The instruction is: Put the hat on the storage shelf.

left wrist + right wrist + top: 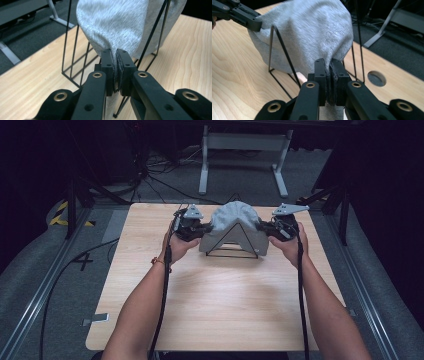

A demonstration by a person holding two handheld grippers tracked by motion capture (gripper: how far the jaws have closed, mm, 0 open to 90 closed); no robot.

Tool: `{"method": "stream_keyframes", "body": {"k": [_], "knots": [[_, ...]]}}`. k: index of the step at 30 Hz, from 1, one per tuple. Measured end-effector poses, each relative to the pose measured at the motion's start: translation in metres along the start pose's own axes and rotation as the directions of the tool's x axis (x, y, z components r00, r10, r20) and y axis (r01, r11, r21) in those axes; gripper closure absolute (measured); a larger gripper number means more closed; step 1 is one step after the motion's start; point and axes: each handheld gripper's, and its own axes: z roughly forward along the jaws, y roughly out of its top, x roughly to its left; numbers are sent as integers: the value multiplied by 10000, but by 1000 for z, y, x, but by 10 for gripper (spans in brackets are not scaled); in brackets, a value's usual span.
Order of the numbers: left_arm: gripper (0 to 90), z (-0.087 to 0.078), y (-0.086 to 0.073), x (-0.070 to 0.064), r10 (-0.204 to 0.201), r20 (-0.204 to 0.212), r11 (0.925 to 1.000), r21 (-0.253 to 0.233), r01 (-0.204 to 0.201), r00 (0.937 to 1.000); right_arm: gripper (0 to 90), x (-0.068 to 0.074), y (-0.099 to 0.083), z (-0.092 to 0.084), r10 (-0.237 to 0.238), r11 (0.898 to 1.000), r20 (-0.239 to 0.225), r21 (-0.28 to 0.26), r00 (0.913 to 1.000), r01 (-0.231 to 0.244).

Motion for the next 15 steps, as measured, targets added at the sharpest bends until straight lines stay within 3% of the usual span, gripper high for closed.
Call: {"method": "stream_keyframes", "body": {"k": [8, 14, 15], "knots": [[852, 11, -15, -4, -37, 37, 9991, 413, 35, 10000, 849, 5, -21, 22, 98, 9977, -49, 674, 9999, -95], [852, 18, -24, -5, 58, 1, 9976, 685, -58, 10000, 847, 5, -30, 29, 286, 9960, 18, 848, 9996, -287], [852, 20, -25, -6, -88, 54, 9976, 693, 84, 9999, 847, 4, -32, 29, 306, 9957, 43, 874, 9995, -309]]}}
